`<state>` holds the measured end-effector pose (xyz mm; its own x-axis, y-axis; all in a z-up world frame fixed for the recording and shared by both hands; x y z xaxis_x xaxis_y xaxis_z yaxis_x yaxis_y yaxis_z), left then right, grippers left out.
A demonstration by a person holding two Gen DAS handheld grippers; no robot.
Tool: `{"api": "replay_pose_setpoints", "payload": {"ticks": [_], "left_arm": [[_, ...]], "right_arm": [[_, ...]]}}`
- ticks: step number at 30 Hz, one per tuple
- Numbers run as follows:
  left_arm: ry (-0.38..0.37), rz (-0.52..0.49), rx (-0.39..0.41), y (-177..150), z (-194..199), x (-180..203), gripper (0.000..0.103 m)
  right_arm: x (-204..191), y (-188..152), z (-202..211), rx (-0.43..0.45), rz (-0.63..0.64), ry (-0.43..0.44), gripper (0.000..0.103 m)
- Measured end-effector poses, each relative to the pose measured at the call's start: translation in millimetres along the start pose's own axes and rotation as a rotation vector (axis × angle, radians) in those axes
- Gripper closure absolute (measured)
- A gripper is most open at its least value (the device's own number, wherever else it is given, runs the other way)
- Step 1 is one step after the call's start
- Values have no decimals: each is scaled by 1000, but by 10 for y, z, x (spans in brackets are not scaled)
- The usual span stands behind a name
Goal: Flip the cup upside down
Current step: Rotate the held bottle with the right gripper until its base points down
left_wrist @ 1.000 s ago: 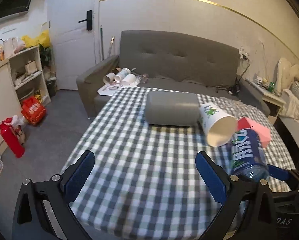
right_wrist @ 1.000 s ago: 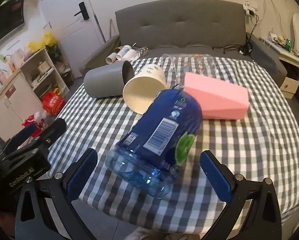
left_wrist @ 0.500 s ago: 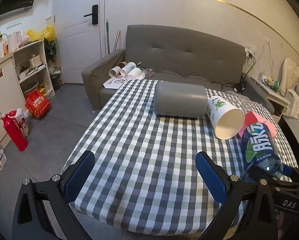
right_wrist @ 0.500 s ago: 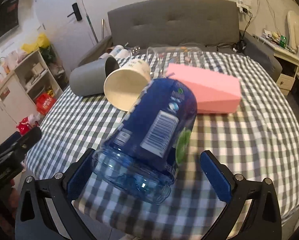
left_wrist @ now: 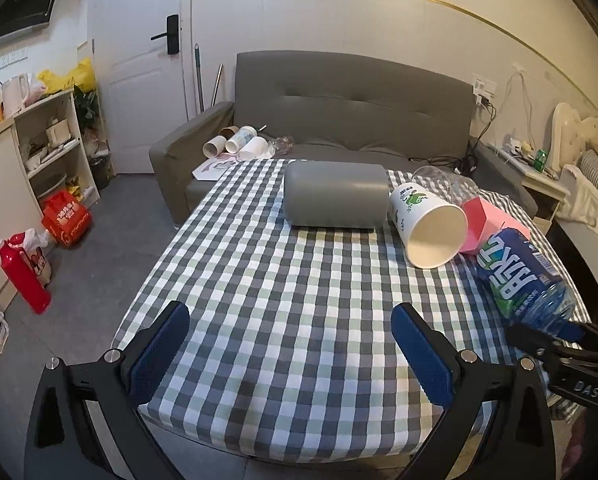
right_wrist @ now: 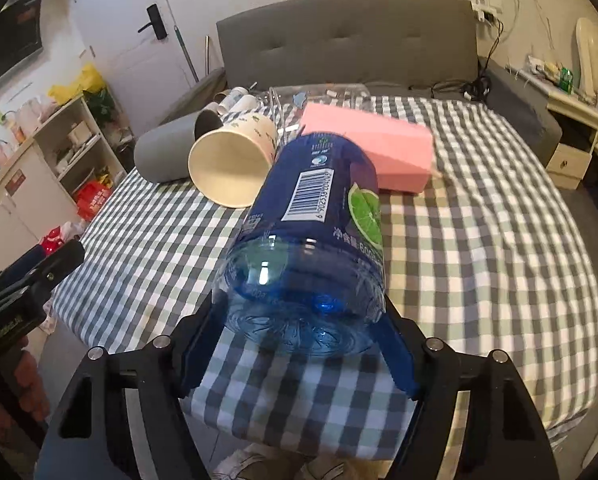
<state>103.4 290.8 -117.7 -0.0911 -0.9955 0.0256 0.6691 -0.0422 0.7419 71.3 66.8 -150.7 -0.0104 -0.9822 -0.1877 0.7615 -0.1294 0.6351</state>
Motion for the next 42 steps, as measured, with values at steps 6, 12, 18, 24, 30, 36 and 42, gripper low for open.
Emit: {"api": "replay_pose_setpoints", "payload": {"ticks": [6, 12, 18, 24, 30, 36, 42], "left_arm": [[0, 2, -6, -13, -1, -6, 0], [1, -24, -10, -41, 0, 55, 0], [-3, -27, -18, -42, -26, 93, 0], [5, -38, -8, 17, -65, 128, 0], [-2, -38, 0, 55, -94, 165, 0], [-25, -39, -13, 26, -141, 238, 0], [-9, -68, -10, -2, -162, 244, 0]], "right_arm": [[-19, 45, 275, 72, 72, -26, 31], [-16, 159, 408, 126, 106, -19, 31], [-16, 334, 505, 176, 129, -7, 31], [-44, 458, 531, 180, 133, 26, 32], [-91, 542, 475, 80, 137, 43, 31], [-182, 470, 403, 28, 173, 55, 32], [-210, 530, 223, 12, 158, 61, 31]]}}
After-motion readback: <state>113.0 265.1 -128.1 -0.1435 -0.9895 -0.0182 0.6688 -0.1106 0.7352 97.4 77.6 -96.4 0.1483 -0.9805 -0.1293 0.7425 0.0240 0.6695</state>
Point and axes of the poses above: each gripper's, at about its wrist camera, not at the fingertips, and z roughly against the way its jaws point, x to its right, y to its top, the point moved 5 cm from there along -z, roughly the way its jaws point, and after that the axes turned 1 degree about -x, right-handed, at the moved point
